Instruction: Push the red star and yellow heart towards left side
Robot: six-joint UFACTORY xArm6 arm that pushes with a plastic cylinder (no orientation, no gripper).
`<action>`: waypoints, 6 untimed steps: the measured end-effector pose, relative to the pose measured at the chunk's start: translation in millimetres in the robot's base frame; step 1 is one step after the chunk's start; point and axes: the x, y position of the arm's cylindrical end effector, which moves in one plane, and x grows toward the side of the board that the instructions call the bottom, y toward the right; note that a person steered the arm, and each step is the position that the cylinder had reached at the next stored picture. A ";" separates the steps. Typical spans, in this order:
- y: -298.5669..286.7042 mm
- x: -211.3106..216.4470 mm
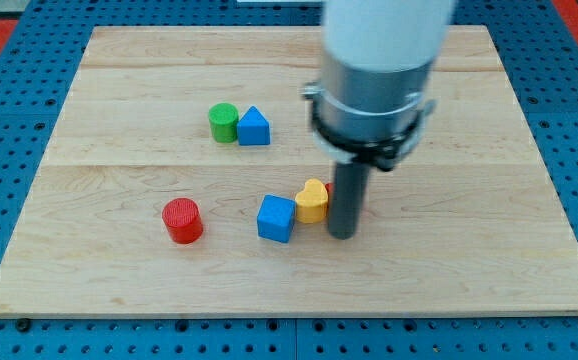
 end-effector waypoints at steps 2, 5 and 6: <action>66.8 -9.3; -75.2 -11.0; -132.7 -1.2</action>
